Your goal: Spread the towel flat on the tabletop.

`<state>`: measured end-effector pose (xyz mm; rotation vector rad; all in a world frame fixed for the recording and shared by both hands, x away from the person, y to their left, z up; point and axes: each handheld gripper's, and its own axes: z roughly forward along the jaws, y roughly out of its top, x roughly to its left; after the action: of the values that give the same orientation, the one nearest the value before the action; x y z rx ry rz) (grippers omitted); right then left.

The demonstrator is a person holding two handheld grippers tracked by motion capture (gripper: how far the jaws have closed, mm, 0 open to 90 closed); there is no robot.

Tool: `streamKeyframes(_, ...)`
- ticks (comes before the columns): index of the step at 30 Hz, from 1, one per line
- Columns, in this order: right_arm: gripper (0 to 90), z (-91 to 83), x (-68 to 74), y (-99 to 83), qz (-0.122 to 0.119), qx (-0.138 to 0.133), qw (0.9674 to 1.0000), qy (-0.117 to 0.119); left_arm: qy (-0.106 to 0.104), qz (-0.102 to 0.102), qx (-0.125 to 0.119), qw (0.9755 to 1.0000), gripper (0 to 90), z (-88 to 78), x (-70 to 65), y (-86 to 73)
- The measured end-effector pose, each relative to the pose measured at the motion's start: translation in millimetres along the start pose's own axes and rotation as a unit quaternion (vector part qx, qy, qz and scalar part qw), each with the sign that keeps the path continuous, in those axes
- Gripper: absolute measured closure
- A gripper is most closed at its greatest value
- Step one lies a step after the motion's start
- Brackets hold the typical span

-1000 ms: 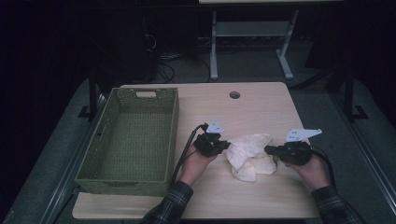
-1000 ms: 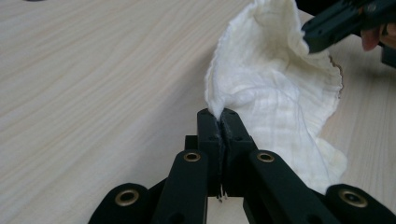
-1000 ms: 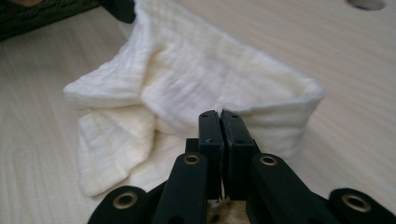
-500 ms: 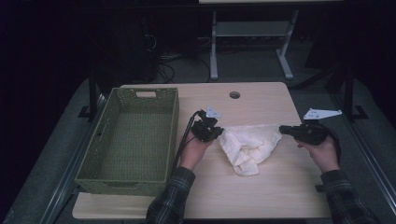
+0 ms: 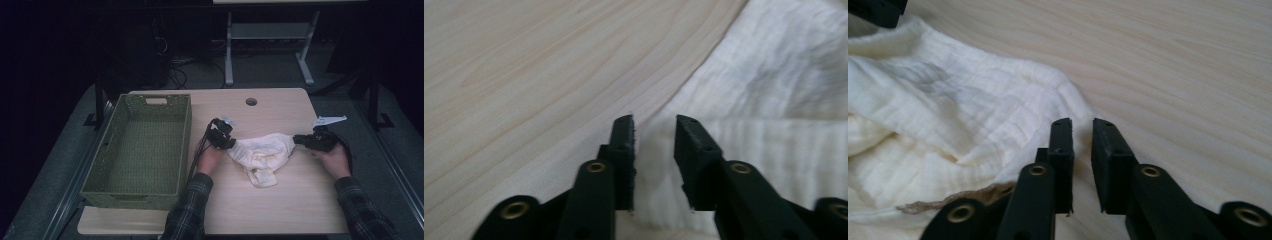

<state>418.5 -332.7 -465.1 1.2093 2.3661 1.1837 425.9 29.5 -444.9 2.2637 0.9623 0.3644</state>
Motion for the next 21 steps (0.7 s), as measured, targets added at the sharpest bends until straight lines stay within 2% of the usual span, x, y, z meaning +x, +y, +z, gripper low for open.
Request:
streamKeyframes(2, 73.1, -7.7, 2.6, 0.0, -0.001, -0.016, 0.9999, -0.001, -0.005, 0.0, -0.012, 0.9999, 64.2, -9.5, -2.3, 1.4)
streamKeyframes(5, 71.9, -22.0, 12.2, 2.3, -0.011, -0.034, 0.9993, 0.006, -0.035, -0.002, -0.031, 0.9989, 60.4, -25.1, -9.4, 3.2)
streamKeyframes(8, 71.9, -30.6, 26.3, 2.5, -0.025, -0.041, 0.9985, 0.025, -0.063, 0.016, -0.042, 0.997, 59.9, -37.7, -21.2, 1.9)
streamKeyframes(12, 72.0, -33.4, 44.6, -0.1, -0.029, -0.042, 0.997, 0.057, -0.09, 0.038, -0.045, 0.9942, 59.4, -46.9, -39.2, -3.2)
streamKeyframes(15, 72.5, -34.0, 57.3, -3.1, -0.039, -0.039, 0.9958, 0.073, -0.105, 0.055, -0.049, 0.9917, 58.8, -51.6, -51.5, -8.3)
streamKeyframes(16, 72.6, -33.7, 61.1, -4.2, -0.043, -0.036, 0.9955, 0.076, -0.105, 0.055, -0.049, 0.9917, 58.8, -51.6, -51.5, -8.3)
streamKeyframes(17, 72.6, -33.7, 61.1, -4.2, -0.043, -0.036, 0.9955, 0.076, -0.111, 0.06, -0.054, 0.9906, 58.8, -53.2, -56.1, -10.3)
streamKeyframes(19, 72.8, -31.3, 71.8, -8.2, -0.05, -0.029, 0.9946, 0.087, -0.125, 0.063, -0.059, 0.9884, 58.8, -54.5, -65.1, -13.6)
streamKeyframes(21, 72.8, -28.0, 79.6, -11.2, -0.057, -0.019, 0.9938, 0.093, -0.133, 0.078, -0.06, 0.9862, 58.7, -54.9, -71.7, -14.2)
